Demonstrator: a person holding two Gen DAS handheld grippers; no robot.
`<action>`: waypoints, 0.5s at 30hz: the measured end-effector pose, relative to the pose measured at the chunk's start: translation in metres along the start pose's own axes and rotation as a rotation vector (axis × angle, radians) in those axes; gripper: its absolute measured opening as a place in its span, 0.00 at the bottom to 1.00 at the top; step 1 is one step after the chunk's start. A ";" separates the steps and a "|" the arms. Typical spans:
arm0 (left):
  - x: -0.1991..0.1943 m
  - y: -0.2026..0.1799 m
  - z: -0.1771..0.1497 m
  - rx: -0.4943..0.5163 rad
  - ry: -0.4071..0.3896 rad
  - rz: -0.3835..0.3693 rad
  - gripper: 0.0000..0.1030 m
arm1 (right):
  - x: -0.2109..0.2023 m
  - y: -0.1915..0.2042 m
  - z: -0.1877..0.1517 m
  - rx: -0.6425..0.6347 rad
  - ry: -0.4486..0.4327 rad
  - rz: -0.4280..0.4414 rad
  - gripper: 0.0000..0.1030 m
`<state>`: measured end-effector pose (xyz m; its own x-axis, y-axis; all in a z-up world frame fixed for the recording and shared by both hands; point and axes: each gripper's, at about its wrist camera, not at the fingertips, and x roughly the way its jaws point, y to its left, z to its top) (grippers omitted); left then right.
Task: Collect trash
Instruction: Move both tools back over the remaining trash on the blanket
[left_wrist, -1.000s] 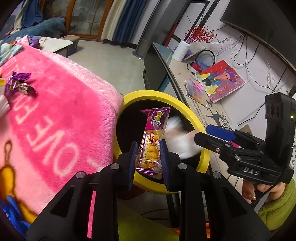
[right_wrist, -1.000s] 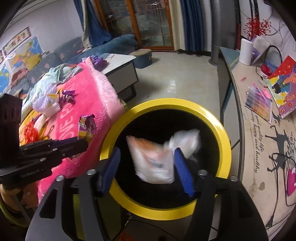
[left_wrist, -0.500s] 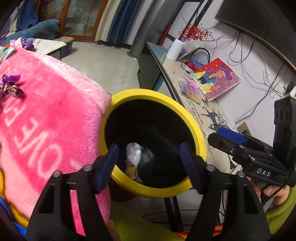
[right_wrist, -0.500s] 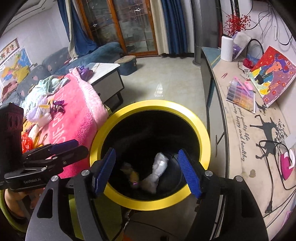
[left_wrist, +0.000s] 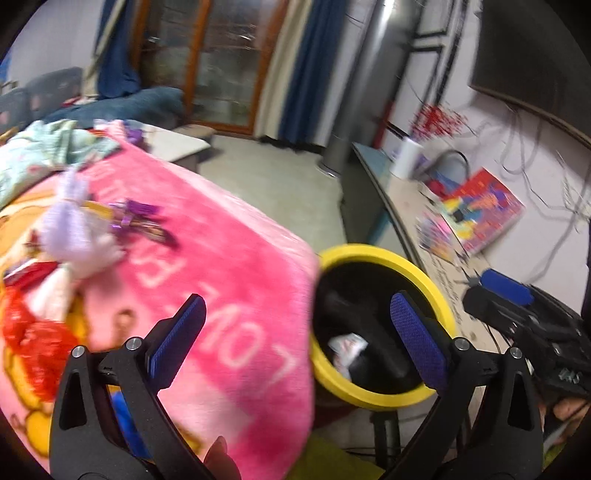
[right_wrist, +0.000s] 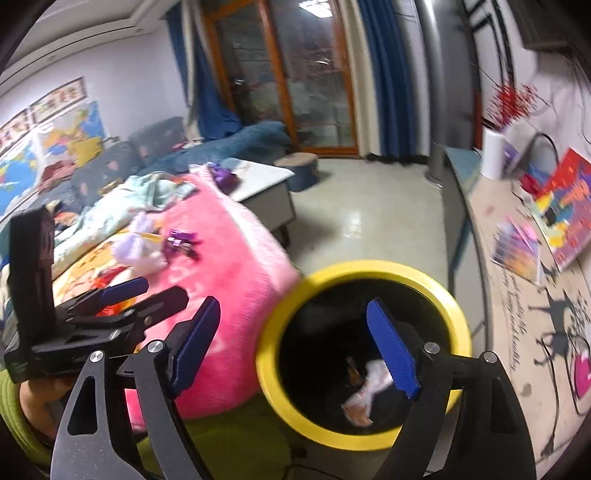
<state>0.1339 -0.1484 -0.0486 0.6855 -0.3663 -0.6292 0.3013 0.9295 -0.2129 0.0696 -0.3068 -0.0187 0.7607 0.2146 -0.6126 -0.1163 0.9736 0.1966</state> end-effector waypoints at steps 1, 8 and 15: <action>-0.005 0.007 0.002 -0.009 -0.015 0.021 0.89 | 0.000 0.006 0.001 -0.011 -0.004 0.011 0.77; -0.031 0.044 0.009 -0.071 -0.078 0.128 0.89 | 0.007 0.049 0.009 -0.084 -0.004 0.088 0.77; -0.052 0.080 0.008 -0.142 -0.113 0.208 0.89 | 0.023 0.101 0.014 -0.172 0.022 0.174 0.77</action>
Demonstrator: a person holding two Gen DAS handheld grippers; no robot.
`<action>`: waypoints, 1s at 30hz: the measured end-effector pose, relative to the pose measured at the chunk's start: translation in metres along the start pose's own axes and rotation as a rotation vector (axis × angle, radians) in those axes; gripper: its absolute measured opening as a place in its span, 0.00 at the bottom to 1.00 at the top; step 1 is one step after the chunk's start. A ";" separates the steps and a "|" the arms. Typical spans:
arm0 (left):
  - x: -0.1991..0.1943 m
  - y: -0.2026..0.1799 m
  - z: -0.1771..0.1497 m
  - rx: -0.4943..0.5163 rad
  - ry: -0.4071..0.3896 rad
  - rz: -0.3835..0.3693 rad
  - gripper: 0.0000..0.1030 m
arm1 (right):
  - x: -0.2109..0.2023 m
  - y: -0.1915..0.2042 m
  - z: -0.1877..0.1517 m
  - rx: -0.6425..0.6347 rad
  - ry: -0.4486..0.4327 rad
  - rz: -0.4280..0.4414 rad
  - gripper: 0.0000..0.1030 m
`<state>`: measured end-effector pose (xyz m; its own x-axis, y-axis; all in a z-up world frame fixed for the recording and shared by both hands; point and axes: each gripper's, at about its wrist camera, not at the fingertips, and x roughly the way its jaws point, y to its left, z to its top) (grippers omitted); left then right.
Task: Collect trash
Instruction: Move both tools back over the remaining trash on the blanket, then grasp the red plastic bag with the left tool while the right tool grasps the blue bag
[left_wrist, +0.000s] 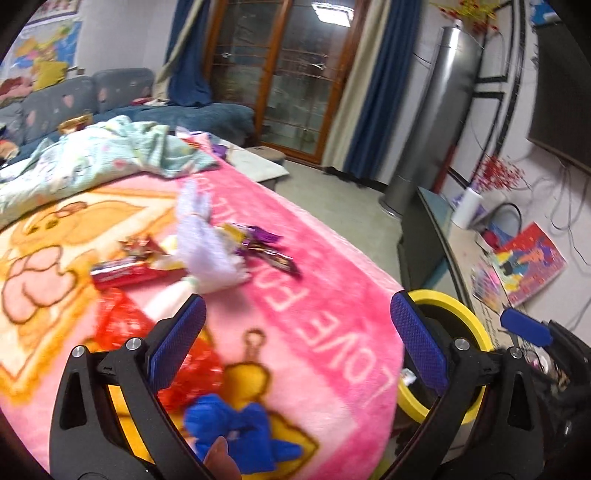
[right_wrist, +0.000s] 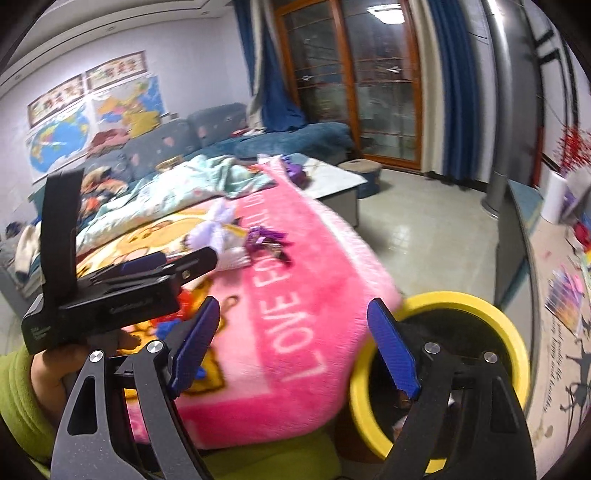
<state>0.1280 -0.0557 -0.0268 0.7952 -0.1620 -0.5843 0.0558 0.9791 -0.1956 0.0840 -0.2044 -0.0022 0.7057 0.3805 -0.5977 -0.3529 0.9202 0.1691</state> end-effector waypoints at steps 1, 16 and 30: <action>-0.002 0.006 0.000 -0.004 -0.006 0.015 0.89 | 0.002 0.005 0.001 -0.009 0.003 0.006 0.77; -0.019 0.095 0.003 -0.166 -0.039 0.158 0.89 | 0.044 0.060 -0.004 -0.081 0.104 0.126 0.79; 0.004 0.148 -0.019 -0.300 0.092 0.181 0.89 | 0.093 0.092 -0.029 -0.159 0.248 0.179 0.79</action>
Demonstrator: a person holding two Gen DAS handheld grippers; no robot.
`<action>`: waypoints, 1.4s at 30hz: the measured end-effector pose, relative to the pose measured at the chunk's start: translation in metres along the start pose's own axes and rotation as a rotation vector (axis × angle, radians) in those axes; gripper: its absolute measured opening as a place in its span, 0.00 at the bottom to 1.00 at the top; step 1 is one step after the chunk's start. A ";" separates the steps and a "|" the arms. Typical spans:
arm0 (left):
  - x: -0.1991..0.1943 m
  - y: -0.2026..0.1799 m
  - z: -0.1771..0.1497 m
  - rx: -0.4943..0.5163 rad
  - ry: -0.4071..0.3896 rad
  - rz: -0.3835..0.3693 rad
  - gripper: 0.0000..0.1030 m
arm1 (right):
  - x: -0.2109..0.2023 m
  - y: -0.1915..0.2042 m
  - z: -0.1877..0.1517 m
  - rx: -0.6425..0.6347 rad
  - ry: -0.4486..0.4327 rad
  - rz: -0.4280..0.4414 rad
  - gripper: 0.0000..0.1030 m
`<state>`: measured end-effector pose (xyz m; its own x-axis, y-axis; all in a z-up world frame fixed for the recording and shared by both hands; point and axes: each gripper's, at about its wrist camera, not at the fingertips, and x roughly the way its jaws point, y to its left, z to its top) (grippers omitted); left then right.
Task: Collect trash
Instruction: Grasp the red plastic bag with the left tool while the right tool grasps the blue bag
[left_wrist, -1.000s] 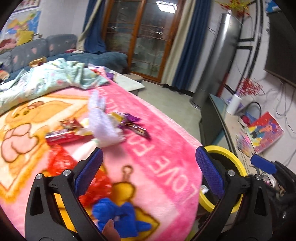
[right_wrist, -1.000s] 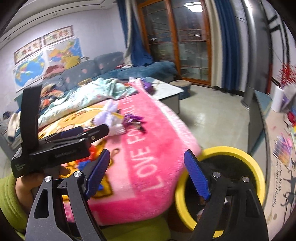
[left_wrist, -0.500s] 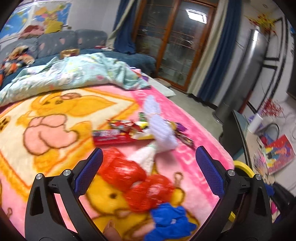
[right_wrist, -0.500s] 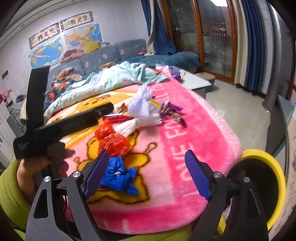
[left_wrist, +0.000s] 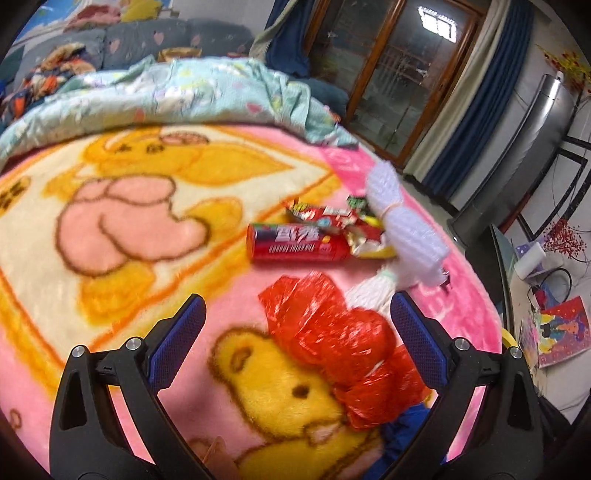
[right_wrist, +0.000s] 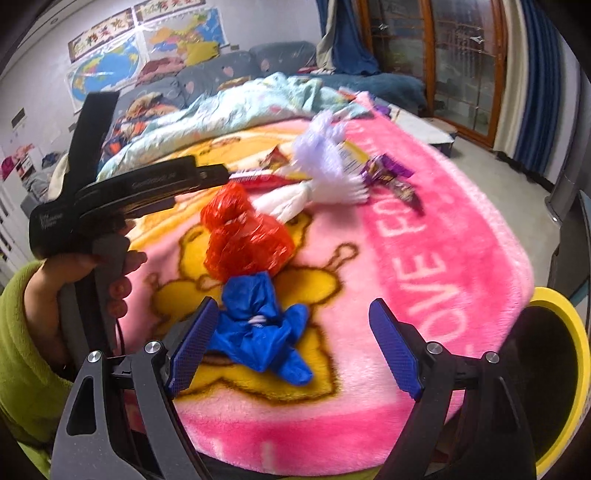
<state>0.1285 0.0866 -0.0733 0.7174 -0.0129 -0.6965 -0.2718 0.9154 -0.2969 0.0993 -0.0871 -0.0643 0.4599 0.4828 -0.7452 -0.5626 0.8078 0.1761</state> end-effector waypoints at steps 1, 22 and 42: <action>0.003 0.002 -0.001 -0.006 0.012 -0.008 0.89 | 0.005 0.002 -0.001 -0.004 0.013 0.006 0.79; 0.014 0.000 -0.017 -0.071 0.137 -0.206 0.28 | 0.027 0.011 -0.019 -0.022 0.123 0.073 0.17; -0.055 -0.020 0.002 0.019 -0.039 -0.260 0.14 | -0.027 -0.039 -0.001 0.111 -0.030 0.013 0.16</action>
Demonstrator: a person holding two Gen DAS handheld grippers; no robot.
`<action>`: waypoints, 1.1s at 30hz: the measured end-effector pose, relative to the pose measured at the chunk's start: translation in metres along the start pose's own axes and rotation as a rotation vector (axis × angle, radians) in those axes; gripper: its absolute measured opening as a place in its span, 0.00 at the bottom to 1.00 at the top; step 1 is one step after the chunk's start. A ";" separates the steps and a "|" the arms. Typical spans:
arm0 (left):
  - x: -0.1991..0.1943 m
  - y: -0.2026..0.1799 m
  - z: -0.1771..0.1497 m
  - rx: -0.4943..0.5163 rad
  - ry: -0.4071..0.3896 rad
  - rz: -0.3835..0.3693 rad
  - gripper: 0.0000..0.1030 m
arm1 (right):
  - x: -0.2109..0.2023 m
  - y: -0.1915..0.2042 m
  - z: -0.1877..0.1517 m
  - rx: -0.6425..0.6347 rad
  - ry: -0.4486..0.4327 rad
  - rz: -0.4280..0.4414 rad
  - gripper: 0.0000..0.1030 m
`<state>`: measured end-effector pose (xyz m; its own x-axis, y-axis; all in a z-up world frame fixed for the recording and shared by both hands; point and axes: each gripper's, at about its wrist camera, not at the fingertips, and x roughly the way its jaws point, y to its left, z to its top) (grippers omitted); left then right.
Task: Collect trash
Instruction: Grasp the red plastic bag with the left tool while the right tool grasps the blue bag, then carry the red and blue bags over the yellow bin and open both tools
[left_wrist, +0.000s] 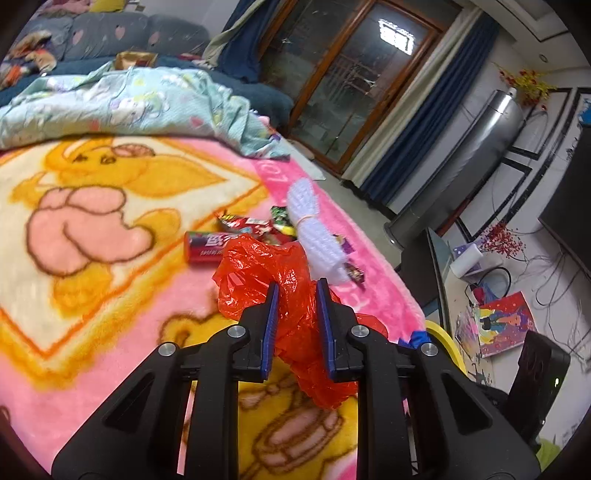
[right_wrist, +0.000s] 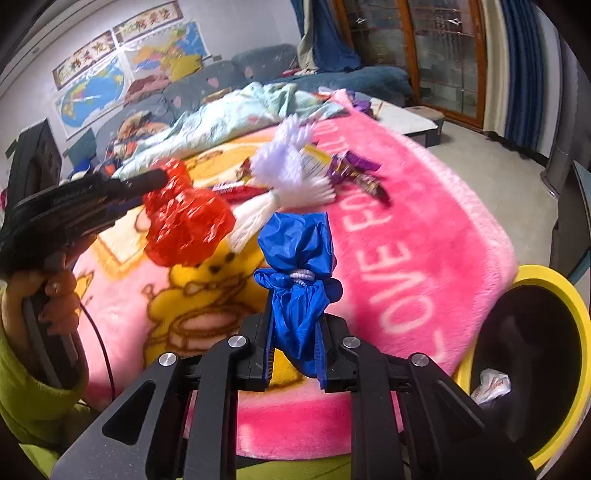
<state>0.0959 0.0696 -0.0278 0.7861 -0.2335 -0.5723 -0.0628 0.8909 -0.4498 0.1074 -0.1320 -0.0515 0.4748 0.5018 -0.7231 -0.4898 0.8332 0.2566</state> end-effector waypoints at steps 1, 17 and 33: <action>-0.001 -0.003 0.000 0.006 -0.002 -0.004 0.13 | -0.003 -0.002 0.002 0.006 -0.011 -0.005 0.16; -0.004 -0.054 -0.010 0.140 0.000 -0.078 0.12 | -0.049 -0.050 0.012 0.132 -0.141 -0.067 0.16; 0.022 -0.120 -0.039 0.298 0.071 -0.161 0.12 | -0.090 -0.115 -0.003 0.325 -0.249 -0.171 0.16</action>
<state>0.0971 -0.0574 -0.0133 0.7258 -0.3978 -0.5612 0.2494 0.9125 -0.3242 0.1189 -0.2733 -0.0175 0.7100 0.3580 -0.6064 -0.1528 0.9189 0.3636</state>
